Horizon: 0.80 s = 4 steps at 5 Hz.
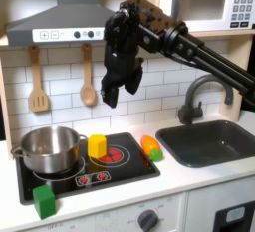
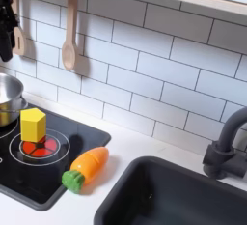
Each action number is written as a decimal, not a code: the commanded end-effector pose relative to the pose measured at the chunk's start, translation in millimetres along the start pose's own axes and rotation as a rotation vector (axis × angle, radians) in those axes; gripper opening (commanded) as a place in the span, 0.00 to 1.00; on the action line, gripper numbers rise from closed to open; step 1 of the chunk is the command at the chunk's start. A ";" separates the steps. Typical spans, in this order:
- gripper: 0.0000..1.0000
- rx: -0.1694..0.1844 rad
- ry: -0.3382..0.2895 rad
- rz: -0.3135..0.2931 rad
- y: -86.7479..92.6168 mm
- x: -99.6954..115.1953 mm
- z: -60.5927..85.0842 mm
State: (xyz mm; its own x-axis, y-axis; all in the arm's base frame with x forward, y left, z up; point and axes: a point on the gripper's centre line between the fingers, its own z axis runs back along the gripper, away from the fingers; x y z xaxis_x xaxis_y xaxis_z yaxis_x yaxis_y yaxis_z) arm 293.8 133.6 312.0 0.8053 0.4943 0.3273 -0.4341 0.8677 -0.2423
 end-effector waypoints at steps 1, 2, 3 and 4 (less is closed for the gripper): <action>1.00 0.005 -0.049 0.003 -3.6 1.0 16.0; 1.00 -0.037 -0.045 0.003 -13.1 2.4 26.3; 1.00 -0.058 -0.104 0.000 -24.2 9.4 42.4; 1.00 -0.100 -0.203 -0.037 -27.1 10.6 41.1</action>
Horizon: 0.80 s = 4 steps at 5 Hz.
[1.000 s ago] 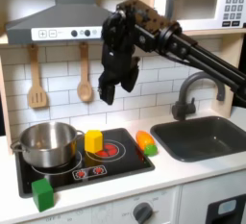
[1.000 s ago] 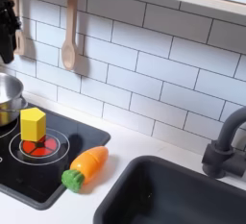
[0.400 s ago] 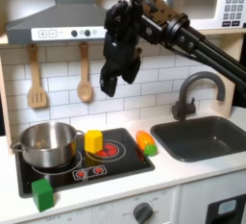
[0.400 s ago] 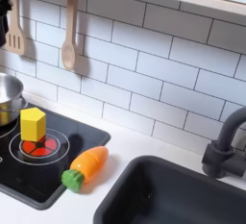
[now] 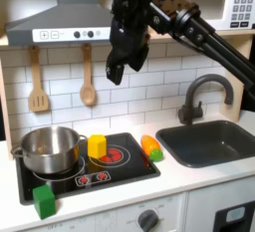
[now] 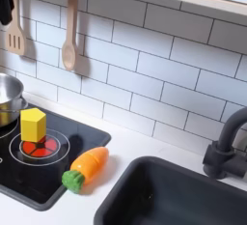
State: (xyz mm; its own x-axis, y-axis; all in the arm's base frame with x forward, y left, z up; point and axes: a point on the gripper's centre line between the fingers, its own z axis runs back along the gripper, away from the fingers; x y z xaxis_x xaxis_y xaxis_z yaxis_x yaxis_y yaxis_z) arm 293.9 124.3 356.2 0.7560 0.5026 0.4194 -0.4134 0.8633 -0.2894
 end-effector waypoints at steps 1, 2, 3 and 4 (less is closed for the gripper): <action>1.00 -0.064 -0.138 -0.057 -3.9 1.9 -14.1; 1.00 -0.124 -0.169 -0.015 -1.7 1.0 -22.2; 1.00 -0.139 -0.181 -0.035 -3.3 -4.6 -39.4; 1.00 -0.172 -0.175 -0.012 4.6 -12.1 -42.2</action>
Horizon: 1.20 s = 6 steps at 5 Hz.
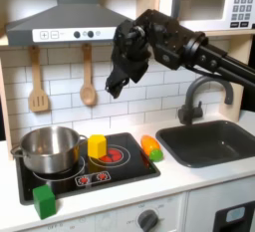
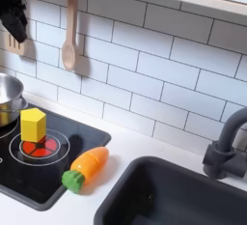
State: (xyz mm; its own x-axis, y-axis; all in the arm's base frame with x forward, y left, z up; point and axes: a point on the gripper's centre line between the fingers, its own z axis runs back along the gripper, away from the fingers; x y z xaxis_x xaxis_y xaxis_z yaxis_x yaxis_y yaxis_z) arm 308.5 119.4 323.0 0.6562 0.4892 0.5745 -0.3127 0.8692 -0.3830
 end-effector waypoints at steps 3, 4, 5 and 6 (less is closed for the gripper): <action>1.00 0.000 -0.012 0.020 6.6 -15.3 4.1; 1.00 0.001 -0.012 0.020 6.8 -15.3 4.1; 1.00 0.001 -0.012 0.020 6.8 -15.3 4.1; 1.00 0.000 -0.011 0.019 6.4 -15.4 3.9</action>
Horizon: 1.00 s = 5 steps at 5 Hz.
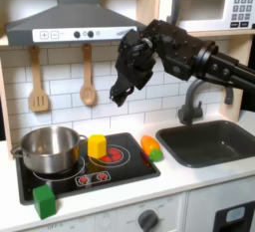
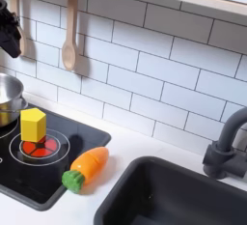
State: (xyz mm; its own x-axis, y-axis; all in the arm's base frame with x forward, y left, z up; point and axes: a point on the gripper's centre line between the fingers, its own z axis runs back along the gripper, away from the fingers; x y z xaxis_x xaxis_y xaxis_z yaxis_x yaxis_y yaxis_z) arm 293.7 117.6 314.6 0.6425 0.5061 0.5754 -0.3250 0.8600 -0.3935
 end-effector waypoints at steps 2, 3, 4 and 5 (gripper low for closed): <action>1.00 0.001 -0.001 0.001 0.4 0.1 0.2; 1.00 0.000 0.000 0.000 0.0 0.0 0.0; 1.00 -0.011 -0.042 0.021 -1.5 12.9 -11.6; 1.00 -0.055 -0.097 0.021 -6.4 26.6 -26.2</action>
State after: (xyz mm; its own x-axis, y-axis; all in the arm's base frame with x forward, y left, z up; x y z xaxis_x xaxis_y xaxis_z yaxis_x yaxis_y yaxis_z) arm 328.8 126.7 311.3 0.5663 0.5347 0.6273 -0.3128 0.8435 -0.4366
